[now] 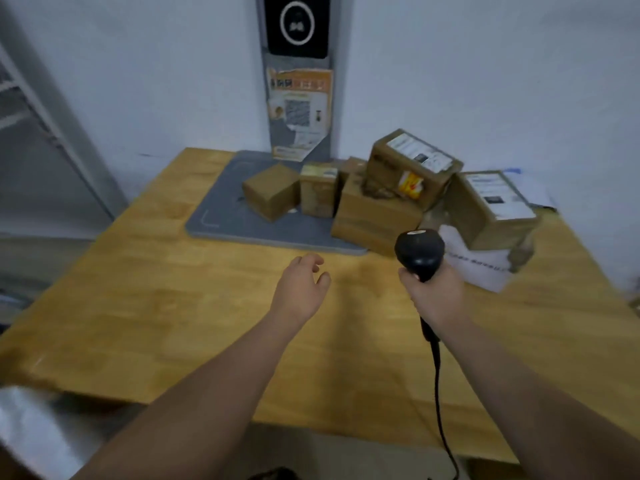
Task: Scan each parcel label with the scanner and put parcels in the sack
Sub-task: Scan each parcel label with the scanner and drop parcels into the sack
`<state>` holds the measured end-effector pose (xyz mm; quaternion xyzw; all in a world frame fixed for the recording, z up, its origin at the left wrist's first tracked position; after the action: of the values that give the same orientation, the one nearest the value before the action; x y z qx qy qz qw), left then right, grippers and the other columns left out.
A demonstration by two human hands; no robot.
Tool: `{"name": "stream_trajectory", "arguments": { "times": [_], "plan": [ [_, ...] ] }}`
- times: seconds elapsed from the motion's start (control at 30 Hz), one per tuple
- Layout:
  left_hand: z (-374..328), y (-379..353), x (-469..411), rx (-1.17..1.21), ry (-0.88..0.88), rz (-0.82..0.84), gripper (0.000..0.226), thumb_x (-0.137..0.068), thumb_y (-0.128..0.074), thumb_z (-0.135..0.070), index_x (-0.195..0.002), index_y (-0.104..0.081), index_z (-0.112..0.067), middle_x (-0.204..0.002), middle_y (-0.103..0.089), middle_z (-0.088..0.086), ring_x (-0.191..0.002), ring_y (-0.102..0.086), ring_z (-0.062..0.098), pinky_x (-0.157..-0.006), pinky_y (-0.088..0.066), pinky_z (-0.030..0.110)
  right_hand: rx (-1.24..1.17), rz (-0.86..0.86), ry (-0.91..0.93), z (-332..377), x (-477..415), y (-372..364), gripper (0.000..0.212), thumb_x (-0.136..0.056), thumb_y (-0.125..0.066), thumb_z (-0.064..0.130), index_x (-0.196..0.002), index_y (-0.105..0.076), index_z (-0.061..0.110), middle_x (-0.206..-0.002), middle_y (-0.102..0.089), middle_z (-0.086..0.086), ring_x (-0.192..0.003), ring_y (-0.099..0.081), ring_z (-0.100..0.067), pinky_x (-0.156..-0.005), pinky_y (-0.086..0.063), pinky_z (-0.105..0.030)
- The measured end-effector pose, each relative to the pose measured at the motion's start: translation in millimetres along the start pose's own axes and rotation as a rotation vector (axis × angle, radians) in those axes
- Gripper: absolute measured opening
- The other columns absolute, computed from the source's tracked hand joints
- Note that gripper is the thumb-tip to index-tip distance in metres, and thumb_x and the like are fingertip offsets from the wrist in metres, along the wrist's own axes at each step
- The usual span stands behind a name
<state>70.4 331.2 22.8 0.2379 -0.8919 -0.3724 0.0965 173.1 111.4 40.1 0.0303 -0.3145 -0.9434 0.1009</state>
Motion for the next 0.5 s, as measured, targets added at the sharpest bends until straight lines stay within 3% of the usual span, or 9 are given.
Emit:
{"name": "stream_trajectory", "arguments": {
  "times": [0.07, 0.17, 0.23, 0.33, 0.43, 0.5],
  "plan": [
    [-21, -8, -24, -0.023, -0.023, 0.022, 0.036, -0.098, -0.052, -0.027, -0.131, -0.052, -0.012, -0.126, -0.055, 0.005, -0.109, -0.056, 0.02, -0.085, -0.042, 0.026, 0.021, -0.029, 0.042, 11, -23, 22, 0.026, -0.089, -0.065, 0.018, -0.076, -0.052, 0.0, -0.061, -0.052, -0.022, -0.056, -0.053, -0.033, -0.052, -0.033, -0.03],
    [-53, -12, -73, -0.05, -0.056, 0.071, 0.04, -0.1, -0.048, -0.03, -0.136, -0.047, -0.011, -0.131, -0.051, 0.006, -0.112, -0.055, 0.021, -0.09, -0.043, 0.03, 0.033, -0.036, 0.113, 33, -65, 39, 0.022, -0.089, -0.065, 0.017, -0.091, -0.057, -0.004, -0.079, -0.061, -0.027, -0.075, -0.06, -0.041, -0.063, -0.048, -0.043],
    [-76, -9, -109, -0.026, -0.075, 0.091, 0.041, -0.101, -0.047, -0.031, -0.136, -0.046, -0.011, -0.133, -0.049, 0.007, -0.113, -0.054, 0.023, -0.092, -0.045, 0.032, 0.042, -0.052, 0.17, 50, -102, 47, 0.02, -0.086, -0.066, 0.021, -0.083, -0.059, 0.003, -0.082, -0.062, -0.021, -0.078, -0.061, -0.036, -0.065, -0.051, -0.042],
    [-105, -5, -165, 0.046, -0.096, 0.085, 0.039, -0.099, -0.049, -0.033, -0.131, -0.047, -0.01, -0.127, -0.054, 0.008, -0.111, -0.055, 0.025, -0.095, -0.047, 0.041, 0.067, -0.113, 0.192, 77, -160, 66, 0.02, -0.081, -0.069, 0.023, -0.075, -0.054, 0.012, -0.084, -0.058, -0.012, -0.073, -0.058, -0.025, -0.056, -0.039, -0.026],
    [-124, -8, -214, 0.115, -0.072, 0.096, 0.049, -0.097, -0.052, -0.039, -0.136, -0.043, -0.011, -0.133, -0.048, 0.009, -0.117, -0.051, 0.026, -0.1, -0.045, 0.043, 0.199, -0.073, 0.178, 97, -210, 74, 0.026, -0.079, -0.07, 0.023, -0.066, -0.05, 0.011, -0.073, -0.057, -0.011, -0.069, -0.056, -0.026, -0.057, -0.039, -0.029],
    [-128, -16, -239, 0.152, -0.013, 0.118, 0.059, -0.096, -0.051, -0.044, -0.143, -0.035, -0.01, -0.142, -0.038, 0.012, -0.127, -0.044, 0.029, -0.105, -0.04, 0.043, 0.323, -0.007, 0.136, 99, -239, 69, 0.026, -0.078, -0.071, 0.029, -0.071, -0.056, 0.01, -0.078, -0.063, -0.013, -0.076, -0.061, -0.028, -0.064, -0.046, -0.034]
  ]
}}
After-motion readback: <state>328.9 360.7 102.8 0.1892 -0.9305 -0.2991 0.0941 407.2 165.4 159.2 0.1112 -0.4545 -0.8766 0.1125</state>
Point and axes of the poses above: each hand's wrist, its own x-axis away from the middle knuckle, its own y-axis out of the back of the hand, z = x × y, the point moved 9 cm from there along -x, towards the middle knuckle
